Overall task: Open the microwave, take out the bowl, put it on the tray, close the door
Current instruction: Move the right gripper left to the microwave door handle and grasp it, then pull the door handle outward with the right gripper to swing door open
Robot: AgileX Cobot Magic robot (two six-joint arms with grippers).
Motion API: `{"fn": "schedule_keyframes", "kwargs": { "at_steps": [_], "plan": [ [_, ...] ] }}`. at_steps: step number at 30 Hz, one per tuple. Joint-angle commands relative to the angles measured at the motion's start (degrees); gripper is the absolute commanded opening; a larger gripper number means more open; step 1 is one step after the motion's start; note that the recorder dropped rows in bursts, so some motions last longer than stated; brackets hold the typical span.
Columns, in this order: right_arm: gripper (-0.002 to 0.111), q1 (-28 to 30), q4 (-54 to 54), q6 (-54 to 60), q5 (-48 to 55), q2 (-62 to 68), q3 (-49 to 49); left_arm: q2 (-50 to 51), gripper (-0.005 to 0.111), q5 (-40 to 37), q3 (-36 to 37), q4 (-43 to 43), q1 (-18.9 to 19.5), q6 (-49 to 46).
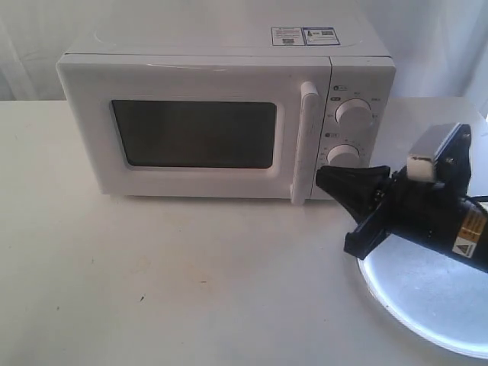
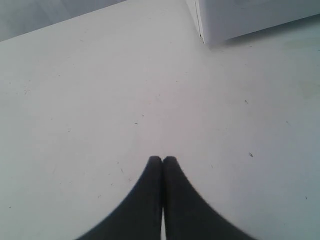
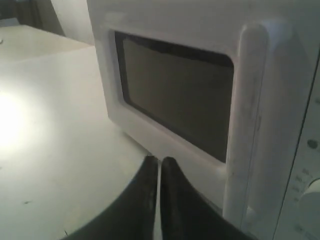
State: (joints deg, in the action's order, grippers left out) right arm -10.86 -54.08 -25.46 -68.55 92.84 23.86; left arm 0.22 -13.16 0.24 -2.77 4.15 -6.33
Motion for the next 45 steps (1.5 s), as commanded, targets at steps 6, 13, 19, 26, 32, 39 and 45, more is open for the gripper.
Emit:
{"fn": "schedule_keyframes", "kwargs": {
  "at_steps": [6, 13, 19, 26, 32, 39, 45],
  "plan": [
    [0.057, -0.11, 3.77, 14.80, -1.41, 5.56, 3.35, -0.22, 0.000, -0.12, -0.24, 0.22, -0.21, 0.10],
    [0.070, -0.11, 6.53, 14.82, -1.41, 6.36, 7.16, -0.22, 0.000, -0.12, -0.24, 0.22, -0.21, 0.10],
    [0.070, -2.07, 5.80, 14.82, -1.41, 11.20, 11.34, -0.22, 0.000, -0.12, -0.24, 0.22, -0.21, 0.10],
    [0.059, -7.09, 5.80, 14.82, -1.41, 17.38, 17.07, -0.22, 0.000, -0.12, -0.24, 0.22, -0.21, 0.10],
    [0.040, -10.33, 5.69, 11.52, -1.30, 19.56, 19.58, -0.22, 0.000, -0.12, -0.24, 0.22, -0.21, 0.10],
    [0.000, -11.55, 4.04, 9.89, 1.36, 19.76, 20.10, -0.22, 0.000, -0.12, -0.24, 0.22, -0.21, 0.10],
    [0.000, -13.34, -5.57, 8.33, -1.41, 18.42, 19.89, -0.22, 0.000, -0.12, -0.24, 0.22, -0.21, 0.10]
  ]
}}
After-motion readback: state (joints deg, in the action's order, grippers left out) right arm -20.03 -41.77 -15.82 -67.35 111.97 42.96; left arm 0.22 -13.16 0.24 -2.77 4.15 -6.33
